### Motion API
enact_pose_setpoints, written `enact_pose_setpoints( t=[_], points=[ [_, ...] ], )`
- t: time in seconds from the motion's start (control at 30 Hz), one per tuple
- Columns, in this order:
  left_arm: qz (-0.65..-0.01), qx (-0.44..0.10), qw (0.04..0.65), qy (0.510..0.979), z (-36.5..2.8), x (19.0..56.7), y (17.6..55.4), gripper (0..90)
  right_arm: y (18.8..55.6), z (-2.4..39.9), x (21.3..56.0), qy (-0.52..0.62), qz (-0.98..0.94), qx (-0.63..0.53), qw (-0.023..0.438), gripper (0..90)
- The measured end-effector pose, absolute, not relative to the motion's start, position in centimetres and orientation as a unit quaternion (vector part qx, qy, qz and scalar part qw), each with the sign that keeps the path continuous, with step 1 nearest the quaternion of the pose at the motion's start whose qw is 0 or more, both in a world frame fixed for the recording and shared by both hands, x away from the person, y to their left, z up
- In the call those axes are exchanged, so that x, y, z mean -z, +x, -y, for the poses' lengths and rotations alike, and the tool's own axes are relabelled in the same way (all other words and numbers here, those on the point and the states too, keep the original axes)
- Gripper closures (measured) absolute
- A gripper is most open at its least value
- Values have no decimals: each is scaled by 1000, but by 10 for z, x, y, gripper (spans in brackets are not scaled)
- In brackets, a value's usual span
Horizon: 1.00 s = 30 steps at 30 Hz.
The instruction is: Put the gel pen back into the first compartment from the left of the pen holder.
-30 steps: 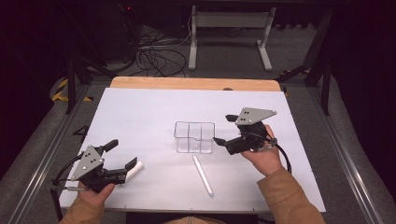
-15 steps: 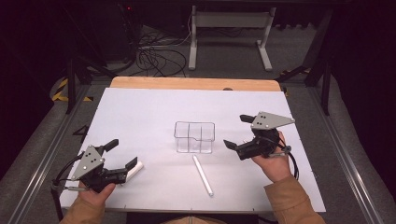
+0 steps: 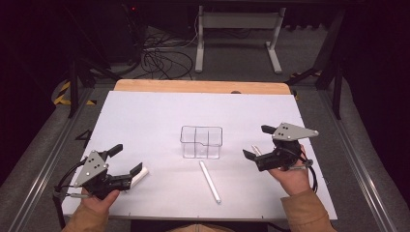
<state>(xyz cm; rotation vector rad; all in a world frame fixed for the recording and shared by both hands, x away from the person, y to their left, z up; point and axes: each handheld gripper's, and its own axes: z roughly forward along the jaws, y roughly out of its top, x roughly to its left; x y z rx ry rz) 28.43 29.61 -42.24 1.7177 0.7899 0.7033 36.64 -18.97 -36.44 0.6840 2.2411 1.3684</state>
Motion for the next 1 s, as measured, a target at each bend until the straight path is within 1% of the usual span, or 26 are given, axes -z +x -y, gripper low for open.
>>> enact_pose_setpoints(
  t=[0.07,0.3,0.47,0.67,1.0],
  points=[
    [-332,-295,534,720,-296,423,284,131,365,191,365,248,-806,-491,220,4],
    [-331,-296,533,721,-296,422,284,131,364,197,368,255,-800,-495,221,16],
    [-331,-297,533,720,-297,422,284,131,363,199,370,273,-809,-468,228,29],
    [-331,-298,534,719,-297,422,284,131,359,207,377,285,-817,-448,227,47],
    [-330,-299,533,720,-296,422,284,131,356,222,395,313,-827,-417,211,102]
  ],
)
